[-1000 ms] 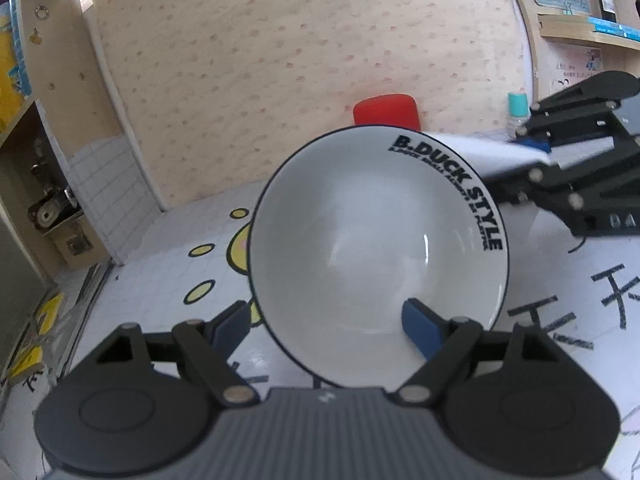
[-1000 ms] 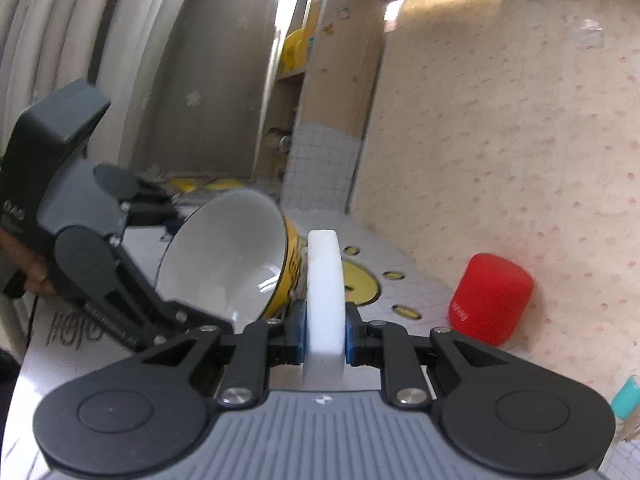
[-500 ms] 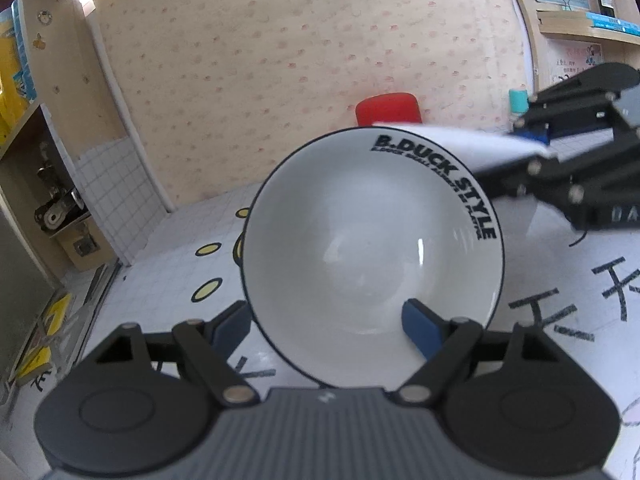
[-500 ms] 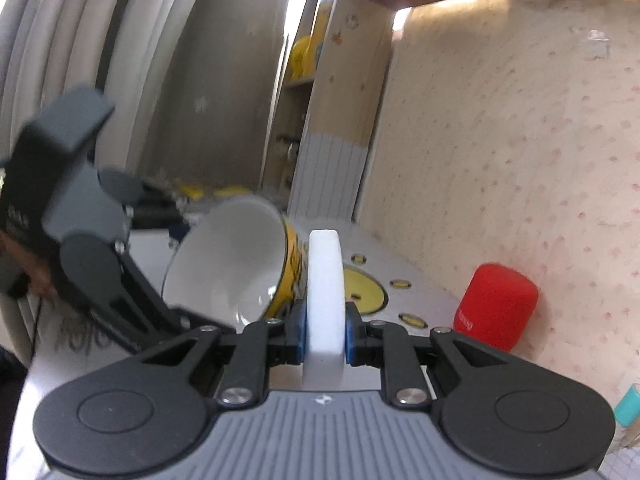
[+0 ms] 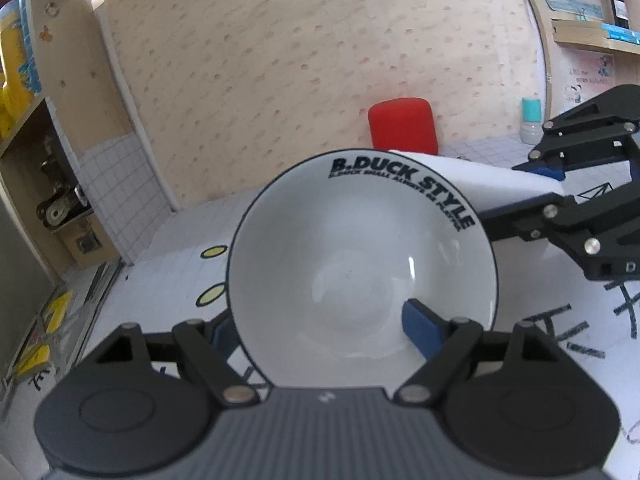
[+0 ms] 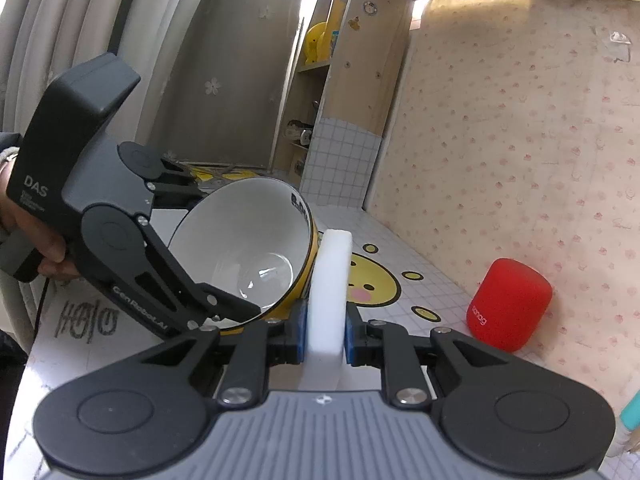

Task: Clean bowl
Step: 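Rub the sponge along the bowl's outer rim with the right tool while the left tool rotates the bowl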

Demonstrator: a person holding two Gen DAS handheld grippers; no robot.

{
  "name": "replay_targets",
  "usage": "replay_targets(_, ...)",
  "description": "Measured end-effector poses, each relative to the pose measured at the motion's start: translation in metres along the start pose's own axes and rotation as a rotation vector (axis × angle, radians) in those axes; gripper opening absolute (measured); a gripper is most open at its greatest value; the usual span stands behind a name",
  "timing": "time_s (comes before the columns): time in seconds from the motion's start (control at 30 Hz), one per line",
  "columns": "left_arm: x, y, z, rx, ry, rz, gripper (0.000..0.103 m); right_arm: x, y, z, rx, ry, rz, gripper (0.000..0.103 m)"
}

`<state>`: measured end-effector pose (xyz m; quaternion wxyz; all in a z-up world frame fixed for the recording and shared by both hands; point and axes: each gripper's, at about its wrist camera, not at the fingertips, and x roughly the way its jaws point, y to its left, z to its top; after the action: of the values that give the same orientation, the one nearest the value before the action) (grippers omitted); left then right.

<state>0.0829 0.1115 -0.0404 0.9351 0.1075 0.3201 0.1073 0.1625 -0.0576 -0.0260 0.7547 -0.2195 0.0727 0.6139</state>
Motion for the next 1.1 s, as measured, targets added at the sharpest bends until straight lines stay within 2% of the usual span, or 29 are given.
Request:
replay_targets(0.3, -0.001, 0.007, -0.005, -0.036, 0.004, -0.008, 0.083, -0.001, -0.007, 0.011, 0.020, -0.049, -0.025, 0.017)
replay_targets(0.43, -0.002, 0.007, -0.006, -0.033, -0.003, 0.001, 0.083, 0.003, -0.008, 0.017, 0.016, -0.058, -0.010, 0.017)
replay_targets(0.67, -0.003, 0.009, -0.008, -0.056, -0.004, 0.009, 0.083, 0.012, -0.002, 0.006, -0.011, 0.019, 0.004, 0.017)
replay_targets(0.93, -0.006, 0.013, -0.009, -0.067, -0.001, 0.025, 0.084, 0.000, -0.002, 0.009, 0.024, -0.069, 0.010, 0.017)
replay_targets(1.1, -0.005, 0.012, -0.005, -0.042, -0.018, 0.028, 0.084, 0.008, 0.005, 0.004, -0.017, -0.014, 0.022, 0.017)
